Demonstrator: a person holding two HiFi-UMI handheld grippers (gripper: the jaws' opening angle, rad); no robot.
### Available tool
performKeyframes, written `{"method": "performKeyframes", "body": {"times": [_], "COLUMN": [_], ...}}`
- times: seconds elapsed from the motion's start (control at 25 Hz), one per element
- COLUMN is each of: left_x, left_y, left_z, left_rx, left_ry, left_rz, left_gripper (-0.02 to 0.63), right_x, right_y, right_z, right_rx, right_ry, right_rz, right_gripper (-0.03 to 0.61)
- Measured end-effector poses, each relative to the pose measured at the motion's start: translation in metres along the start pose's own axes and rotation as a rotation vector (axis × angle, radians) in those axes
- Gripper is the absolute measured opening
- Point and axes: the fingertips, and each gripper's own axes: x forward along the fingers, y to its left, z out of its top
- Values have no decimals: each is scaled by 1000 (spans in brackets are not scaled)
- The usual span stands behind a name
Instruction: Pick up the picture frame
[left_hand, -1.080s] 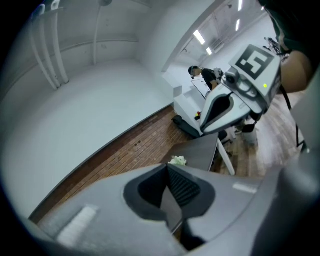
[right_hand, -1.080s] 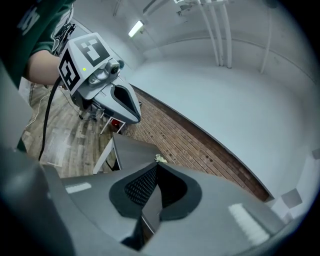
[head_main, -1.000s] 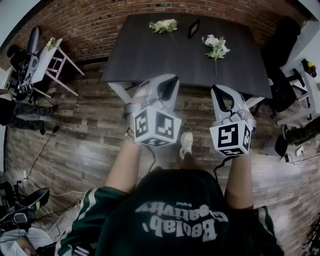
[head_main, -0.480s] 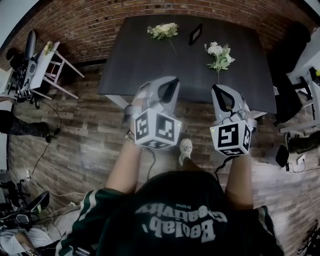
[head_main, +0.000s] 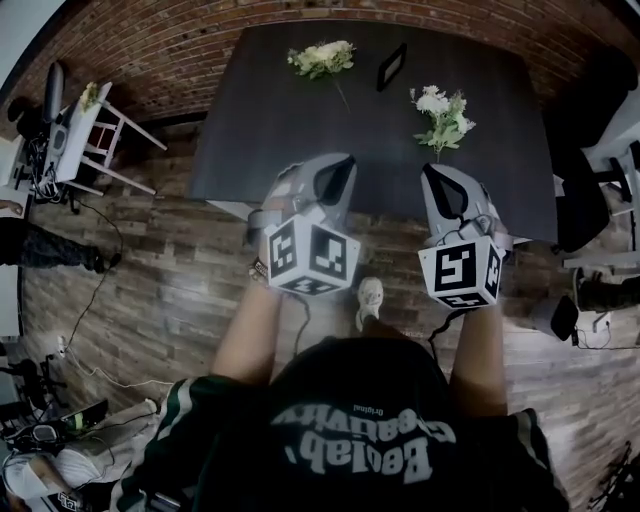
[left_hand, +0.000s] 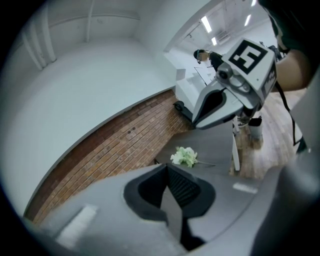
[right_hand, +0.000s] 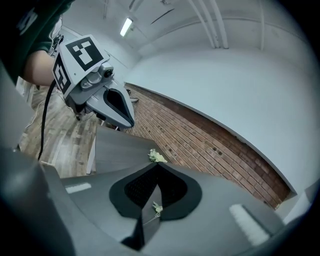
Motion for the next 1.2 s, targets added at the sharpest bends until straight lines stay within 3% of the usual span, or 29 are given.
{"method": "performKeyframes", "body": {"times": [0.56,1.2], "left_x": [83,92], "left_y": [19,37], "left_z": [23,35], "left_rx": [16,16], "left_ry": [7,10], "left_rz": [13,48], "left_gripper": [2,2], "right_x": [55,72], "right_y": [-53,-72], "right_z": [-29,-21], "right_rx": [-27,-39], "right_ry": [-33,-73], "right_rz": [35,67], "right_gripper": [6,6]}}
